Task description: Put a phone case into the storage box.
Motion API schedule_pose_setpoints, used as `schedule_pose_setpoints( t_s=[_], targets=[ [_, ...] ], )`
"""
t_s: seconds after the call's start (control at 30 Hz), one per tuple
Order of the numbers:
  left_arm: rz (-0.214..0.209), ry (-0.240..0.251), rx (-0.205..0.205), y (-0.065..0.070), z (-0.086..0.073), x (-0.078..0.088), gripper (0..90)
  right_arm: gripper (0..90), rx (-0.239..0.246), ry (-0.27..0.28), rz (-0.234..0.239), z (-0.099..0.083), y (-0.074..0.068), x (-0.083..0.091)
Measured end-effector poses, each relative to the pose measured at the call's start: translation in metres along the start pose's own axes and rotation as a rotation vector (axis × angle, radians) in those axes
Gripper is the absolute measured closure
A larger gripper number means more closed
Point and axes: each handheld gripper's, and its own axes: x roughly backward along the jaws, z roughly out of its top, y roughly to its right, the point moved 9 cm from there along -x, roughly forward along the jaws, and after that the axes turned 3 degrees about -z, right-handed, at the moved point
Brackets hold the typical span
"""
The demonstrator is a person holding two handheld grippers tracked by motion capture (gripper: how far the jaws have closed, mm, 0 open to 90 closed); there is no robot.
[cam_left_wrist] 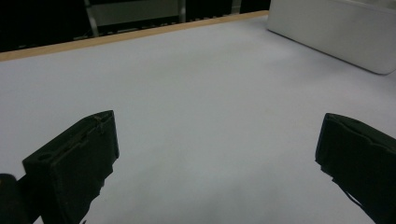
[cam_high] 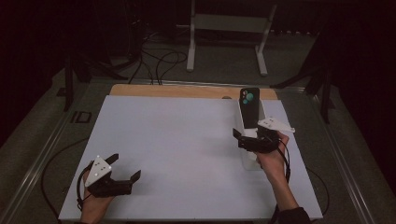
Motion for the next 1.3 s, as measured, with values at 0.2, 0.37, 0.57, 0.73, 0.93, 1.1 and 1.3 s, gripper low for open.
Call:
schedule_pose_setpoints(
  t_s=[0.2,0.37,0.57,0.73,0.93,1.1,1.3],
  targets=[
    [-0.001,0.002,-0.004,0.000,0.001,0.001,0.0,8.9,0.040,0.014,-0.003,-0.014,-0.009,0.010],
    [0.001,0.005,-0.001,0.000,0.001,0.001,0.0,8.9,0.036,0.039,0.024,-0.021,-0.018,0.018],
    [0.003,0.011,0.000,-0.001,0.002,0.002,0.0,8.9,0.047,0.054,0.048,-0.036,-0.025,0.028],
    [0.006,0.011,-0.004,-0.001,0.002,0.002,0.0,8.9,0.056,0.065,0.075,-0.048,-0.030,0.036],
    [0.009,0.012,-0.011,-0.001,0.002,0.002,0.0,8.8,0.053,0.103,0.089,-0.054,-0.033,0.045],
    [0.022,0.017,-0.030,-0.001,0.002,0.003,0.0,8.9,0.042,0.124,0.097,-0.059,-0.034,0.052],
    [0.040,0.030,-0.040,-0.003,0.004,0.004,0.0,8.9,0.040,0.136,0.094,-0.066,-0.033,0.060]
  ],
)
